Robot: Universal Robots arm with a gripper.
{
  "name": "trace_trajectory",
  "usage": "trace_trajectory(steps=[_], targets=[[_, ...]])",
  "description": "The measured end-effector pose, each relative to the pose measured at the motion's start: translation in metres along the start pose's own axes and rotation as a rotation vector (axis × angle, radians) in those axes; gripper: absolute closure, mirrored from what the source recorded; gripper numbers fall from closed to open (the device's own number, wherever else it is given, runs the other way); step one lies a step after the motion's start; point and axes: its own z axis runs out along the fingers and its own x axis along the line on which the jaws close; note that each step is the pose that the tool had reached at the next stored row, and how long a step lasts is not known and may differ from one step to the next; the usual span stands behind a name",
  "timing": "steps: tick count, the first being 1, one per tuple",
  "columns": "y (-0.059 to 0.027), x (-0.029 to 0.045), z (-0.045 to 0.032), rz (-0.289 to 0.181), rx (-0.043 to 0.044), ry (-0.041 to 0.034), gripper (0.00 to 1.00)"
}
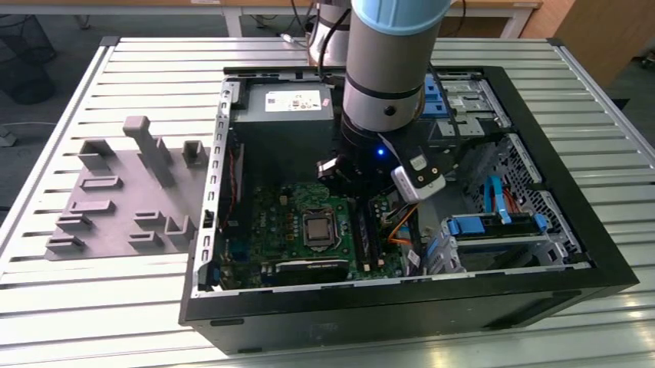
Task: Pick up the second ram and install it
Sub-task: 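Insert the second ram into the second slot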
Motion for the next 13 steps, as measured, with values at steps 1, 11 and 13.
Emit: trace_trajectory(steps=[1, 11, 13], targets=[[-0.0002, 0.0000, 0.0014, 0.000, 0.0000, 0.0000, 0.86], [-0.0005, 0.0000, 0.0090, -0.008, -0.0001, -0.0001, 0.86], [-0.0005, 0.0001, 0.0101, -0.008, 0.0000, -0.0001, 0.86]])
